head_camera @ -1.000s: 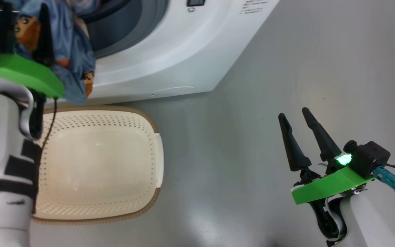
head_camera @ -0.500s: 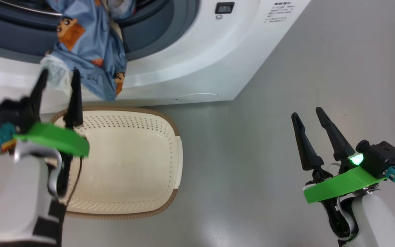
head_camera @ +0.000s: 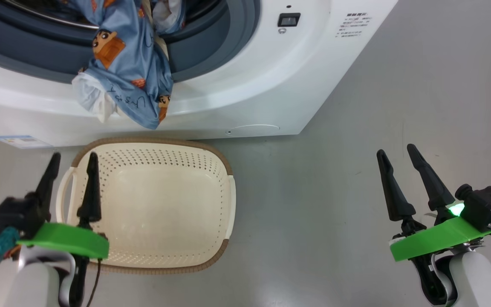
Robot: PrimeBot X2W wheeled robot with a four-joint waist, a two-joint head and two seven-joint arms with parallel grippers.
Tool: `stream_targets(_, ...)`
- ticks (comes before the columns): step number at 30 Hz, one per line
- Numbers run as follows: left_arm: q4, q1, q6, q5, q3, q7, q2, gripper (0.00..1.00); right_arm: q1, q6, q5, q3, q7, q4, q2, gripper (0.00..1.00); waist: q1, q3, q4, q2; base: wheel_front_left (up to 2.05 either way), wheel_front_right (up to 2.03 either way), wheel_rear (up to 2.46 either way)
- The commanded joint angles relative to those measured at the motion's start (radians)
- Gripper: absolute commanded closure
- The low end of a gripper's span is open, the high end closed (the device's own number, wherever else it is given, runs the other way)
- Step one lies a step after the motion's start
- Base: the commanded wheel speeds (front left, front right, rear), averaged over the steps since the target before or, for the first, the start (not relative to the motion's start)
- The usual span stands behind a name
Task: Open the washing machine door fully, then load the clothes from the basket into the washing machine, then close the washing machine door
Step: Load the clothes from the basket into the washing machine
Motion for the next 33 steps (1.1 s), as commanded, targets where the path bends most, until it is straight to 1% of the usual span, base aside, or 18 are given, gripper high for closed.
stream_targets(1,-0.035,0.026,-0.002,0.008,0.040,-0.006,0.020,0.00,0.030,0.002,-0.009,0.014,-0.005,-0.025,-0.007,0.00,0.0000,-0.002,0.001,-0.0001,0.00,0.00,0.00)
stream_targets(7,-0.093,0.089,-0.002,0.012,0.060,-0.006,0.008,0.00,0.041,0.002,-0.008,0.010,-0.005,-0.021,-0.006,0.00,0.0000,-0.009,0.001,-0.0001,0.00,0.00,0.00)
stream_targets(12,-0.113,0.112,-0.002,0.010,0.069,-0.006,0.001,0.00,0.044,0.002,-0.008,0.007,-0.005,-0.021,-0.004,0.00,0.0000,-0.012,0.000,-0.0001,0.00,0.00,0.00)
stream_targets(21,-0.124,0.115,-0.002,0.007,0.074,-0.006,-0.004,0.00,0.042,0.002,-0.009,0.006,-0.005,-0.023,-0.004,0.00,0.0000,-0.011,0.000,-0.0001,0.00,0.00,0.00)
stream_targets(33,-0.106,0.092,-0.002,-0.018,0.052,-0.006,-0.014,0.00,0.036,0.002,-0.010,0.010,-0.005,-0.025,0.000,0.00,0.0000,0.000,0.001,-0.0001,0.00,0.00,0.00)
